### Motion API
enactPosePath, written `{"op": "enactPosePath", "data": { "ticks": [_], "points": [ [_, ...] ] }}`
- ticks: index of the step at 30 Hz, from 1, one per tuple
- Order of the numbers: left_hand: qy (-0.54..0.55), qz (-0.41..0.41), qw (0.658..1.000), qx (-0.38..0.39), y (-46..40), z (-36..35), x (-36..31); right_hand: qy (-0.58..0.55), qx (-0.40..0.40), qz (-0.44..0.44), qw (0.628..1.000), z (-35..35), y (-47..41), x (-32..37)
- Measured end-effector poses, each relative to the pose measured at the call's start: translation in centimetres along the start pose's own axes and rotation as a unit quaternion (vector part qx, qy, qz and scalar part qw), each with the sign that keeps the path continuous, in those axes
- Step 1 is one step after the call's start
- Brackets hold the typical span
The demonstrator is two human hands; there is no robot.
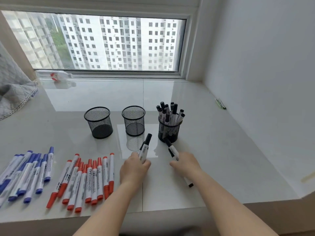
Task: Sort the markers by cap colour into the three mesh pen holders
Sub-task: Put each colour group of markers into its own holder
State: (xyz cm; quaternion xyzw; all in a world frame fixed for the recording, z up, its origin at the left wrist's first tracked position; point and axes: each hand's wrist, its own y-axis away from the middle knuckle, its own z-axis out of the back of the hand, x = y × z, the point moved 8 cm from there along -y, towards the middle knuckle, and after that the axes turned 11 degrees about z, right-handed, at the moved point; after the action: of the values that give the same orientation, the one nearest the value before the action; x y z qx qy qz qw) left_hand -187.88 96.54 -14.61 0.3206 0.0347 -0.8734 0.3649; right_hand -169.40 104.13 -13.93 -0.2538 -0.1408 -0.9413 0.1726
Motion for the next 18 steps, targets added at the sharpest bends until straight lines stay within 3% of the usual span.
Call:
{"op": "enactPosePath", "data": {
  "ticks": [3,5,9,13,18],
  "points": [
    [0.052,0.008,0.999,-0.008,-0.4,0.6,0.3,-0.201,-0.027,0.011,0.979,1.4,-0.2,-0.5],
    [0.094,0.01,0.995,0.003,-0.5,0.5,0.1,-0.282,-0.099,0.027,0.954,4.1,-1.1,-0.2],
    [0.166,0.005,0.985,0.039,-0.1,0.0,-1.4,-0.489,-0.219,0.038,0.844,9.8,-3.5,1.4],
    [0.211,-0.006,0.977,0.016,-0.9,1.6,-3.7,-0.533,-0.309,0.069,0.785,13.0,-5.6,3.4],
    [0.326,-0.016,0.945,-0.001,-2.8,3.8,-6.4,-0.61,-0.382,0.024,0.694,12.6,-7.8,3.0]
  ]
}}
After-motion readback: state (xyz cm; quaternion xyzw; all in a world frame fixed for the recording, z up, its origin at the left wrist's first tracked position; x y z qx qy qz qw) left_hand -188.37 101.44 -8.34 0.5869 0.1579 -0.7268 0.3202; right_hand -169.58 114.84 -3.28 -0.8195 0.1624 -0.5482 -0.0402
